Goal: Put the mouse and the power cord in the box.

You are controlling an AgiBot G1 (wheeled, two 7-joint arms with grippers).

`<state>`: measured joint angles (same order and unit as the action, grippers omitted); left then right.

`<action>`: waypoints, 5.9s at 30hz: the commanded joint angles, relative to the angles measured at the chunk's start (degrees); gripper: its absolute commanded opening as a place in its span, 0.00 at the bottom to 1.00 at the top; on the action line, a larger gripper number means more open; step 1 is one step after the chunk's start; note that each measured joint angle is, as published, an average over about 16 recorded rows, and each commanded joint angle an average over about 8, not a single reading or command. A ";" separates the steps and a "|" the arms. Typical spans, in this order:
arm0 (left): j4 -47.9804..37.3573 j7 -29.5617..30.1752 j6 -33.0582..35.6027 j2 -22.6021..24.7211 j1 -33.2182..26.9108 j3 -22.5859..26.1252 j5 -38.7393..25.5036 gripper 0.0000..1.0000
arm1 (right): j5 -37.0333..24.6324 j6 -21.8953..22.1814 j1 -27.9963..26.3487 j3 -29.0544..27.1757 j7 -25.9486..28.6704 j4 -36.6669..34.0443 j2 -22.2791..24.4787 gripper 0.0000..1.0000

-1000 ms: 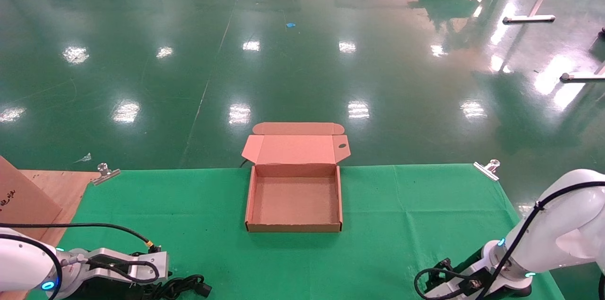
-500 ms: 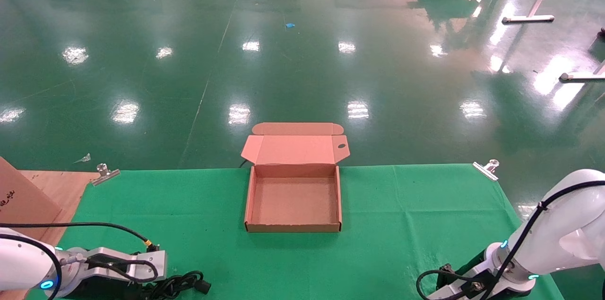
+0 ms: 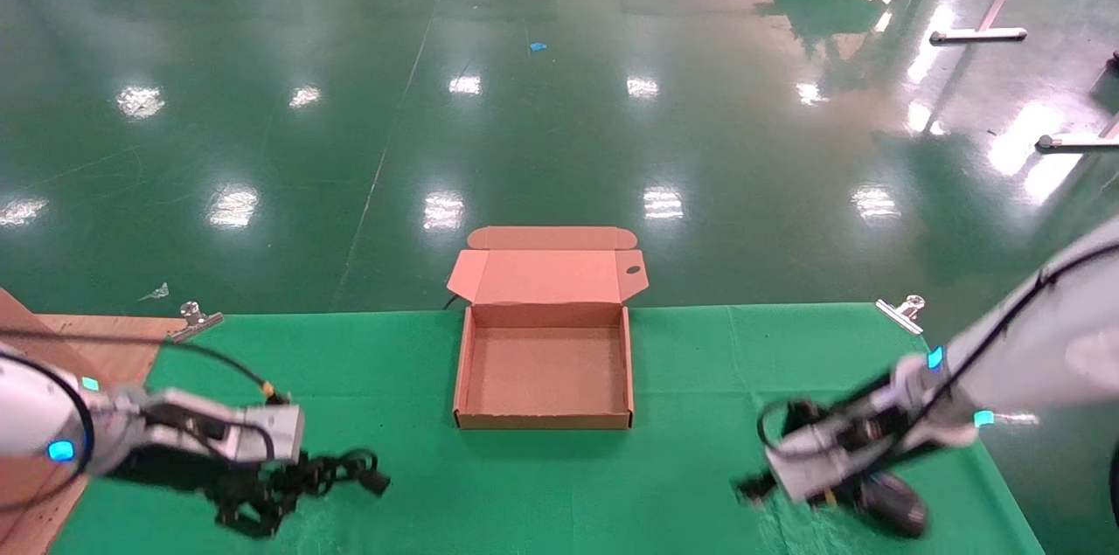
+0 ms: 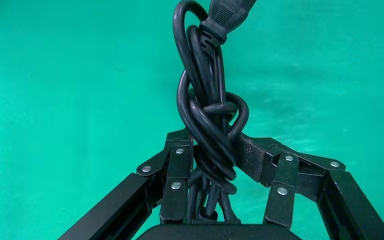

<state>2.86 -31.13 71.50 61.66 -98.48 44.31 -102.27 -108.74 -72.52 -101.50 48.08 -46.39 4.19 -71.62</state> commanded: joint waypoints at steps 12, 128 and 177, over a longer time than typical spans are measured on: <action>2.73 -3.83 1.64 3.69 -9.90 -0.50 0.64 0.00 | 2.20 -0.45 -8.47 -1.57 2.33 2.51 -4.30 0.00; 3.33 -16.88 -31.40 5.04 5.89 6.56 40.18 1.00 | 27.19 31.43 -0.40 28.98 22.17 31.23 -7.15 0.29; 28.37 4.96 -13.90 -6.91 17.53 -6.83 48.10 1.00 | 41.82 16.05 14.64 7.93 35.57 45.19 8.75 1.00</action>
<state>31.21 -26.20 57.58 54.76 -80.96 37.50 -54.18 -66.94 -56.45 -86.88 56.04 -10.83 49.37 -62.88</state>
